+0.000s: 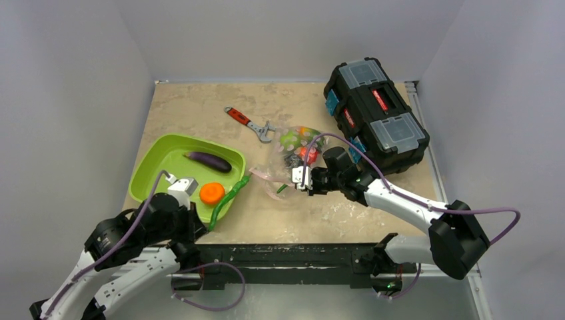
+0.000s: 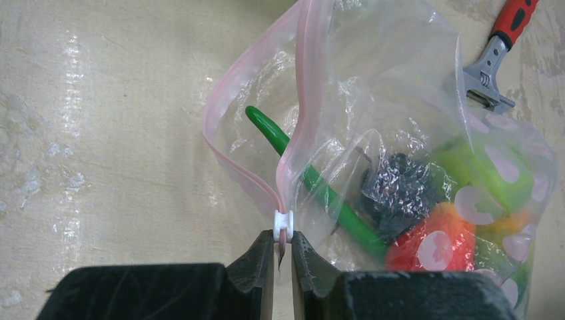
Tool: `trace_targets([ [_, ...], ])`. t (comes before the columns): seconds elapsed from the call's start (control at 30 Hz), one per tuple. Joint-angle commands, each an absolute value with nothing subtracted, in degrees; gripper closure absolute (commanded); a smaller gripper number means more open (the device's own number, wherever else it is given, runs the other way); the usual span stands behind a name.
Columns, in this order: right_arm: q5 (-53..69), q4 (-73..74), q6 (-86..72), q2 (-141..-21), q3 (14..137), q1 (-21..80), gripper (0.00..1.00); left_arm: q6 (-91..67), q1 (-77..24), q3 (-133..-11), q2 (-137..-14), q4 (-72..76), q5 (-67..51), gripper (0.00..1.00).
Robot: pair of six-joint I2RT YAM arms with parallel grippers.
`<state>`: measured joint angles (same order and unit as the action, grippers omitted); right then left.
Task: Open the zip-top bag and remove the fake food
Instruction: Place the fake vegetable in the bin.
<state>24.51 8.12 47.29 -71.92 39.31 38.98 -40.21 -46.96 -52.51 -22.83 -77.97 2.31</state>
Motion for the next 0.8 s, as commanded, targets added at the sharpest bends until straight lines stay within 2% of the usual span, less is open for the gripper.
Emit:
trace_targets([
  [0.0, 24.08, 6.84, 46.74, -70.91, 41.79, 38.74, 0.96, -43.93, -47.04, -55.31, -20.76, -81.56, 7.55, 1.0],
  [0.57, 24.08, 6.87, 46.82, -71.06, 41.79, 38.71, 0.96, -48.45, -47.1, -57.73, -16.23, -84.2, 19.0, 1.0],
  [0.77, 24.08, 6.93, 46.87, -71.1, 41.75, 38.75, 0.96, -49.38, -47.05, -55.78, -15.45, -81.04, 22.79, 1.0],
])
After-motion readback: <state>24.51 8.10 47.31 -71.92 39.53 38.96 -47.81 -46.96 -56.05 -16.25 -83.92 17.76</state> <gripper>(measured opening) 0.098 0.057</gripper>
